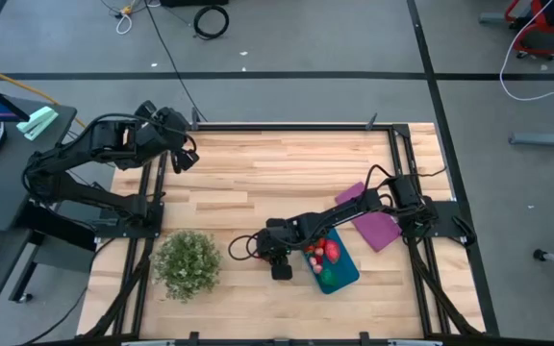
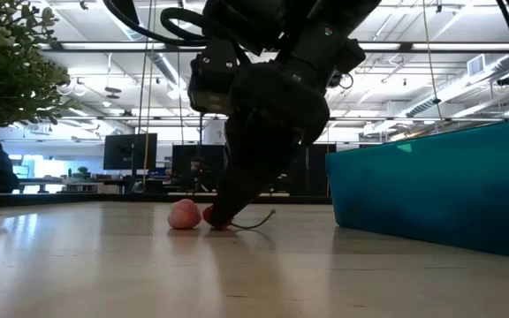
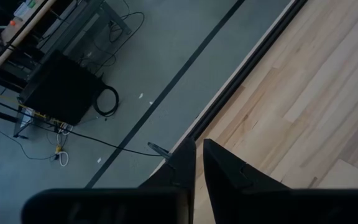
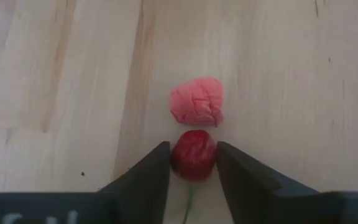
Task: Pick and placing Produce into tupperware
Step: Put the red cherry into the blue bin
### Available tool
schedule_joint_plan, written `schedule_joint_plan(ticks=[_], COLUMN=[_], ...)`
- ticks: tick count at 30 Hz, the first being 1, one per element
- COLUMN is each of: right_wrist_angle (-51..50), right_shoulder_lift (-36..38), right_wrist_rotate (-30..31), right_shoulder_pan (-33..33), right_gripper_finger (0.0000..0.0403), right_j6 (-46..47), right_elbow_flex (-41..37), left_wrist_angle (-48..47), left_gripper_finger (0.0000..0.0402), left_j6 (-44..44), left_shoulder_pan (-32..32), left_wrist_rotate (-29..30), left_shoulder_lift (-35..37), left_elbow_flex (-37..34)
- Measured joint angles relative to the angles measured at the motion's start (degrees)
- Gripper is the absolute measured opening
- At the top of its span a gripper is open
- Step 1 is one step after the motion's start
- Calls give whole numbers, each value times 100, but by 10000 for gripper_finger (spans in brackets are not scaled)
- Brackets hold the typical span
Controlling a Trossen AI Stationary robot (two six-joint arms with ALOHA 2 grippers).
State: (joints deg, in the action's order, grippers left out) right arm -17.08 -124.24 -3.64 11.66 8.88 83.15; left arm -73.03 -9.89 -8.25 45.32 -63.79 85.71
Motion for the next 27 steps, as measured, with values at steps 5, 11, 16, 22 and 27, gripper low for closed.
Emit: schedule_joint_plan(ticks=[5,11,16,22,27], right_wrist_angle=[-53,-1033,-2072,-2998,-3847], right_shoulder_lift=[16,365,1249,2326,2541], right_wrist_rotate=[94,175,881,2003,2222], right_shoulder_pan=[-2,-2,138,539,928], right_gripper_finger=[87,43,49,52,52], right_j6=[63,462,852,1895,2612], right_elbow_flex=[-6,-20,-13,-6,-9], left_wrist_angle=[-2,-6,-5,-8,-7], left_gripper_finger=[38,28,32,38,32], left_j6=[3,7,4,3,2], left_shoulder_pan=[0,0,0,1,0], left_wrist_rotate=[0,0,2,0,0], left_shoulder_lift=[0,0,0,0,0], left_elbow_flex=[0,0,0,0,0])
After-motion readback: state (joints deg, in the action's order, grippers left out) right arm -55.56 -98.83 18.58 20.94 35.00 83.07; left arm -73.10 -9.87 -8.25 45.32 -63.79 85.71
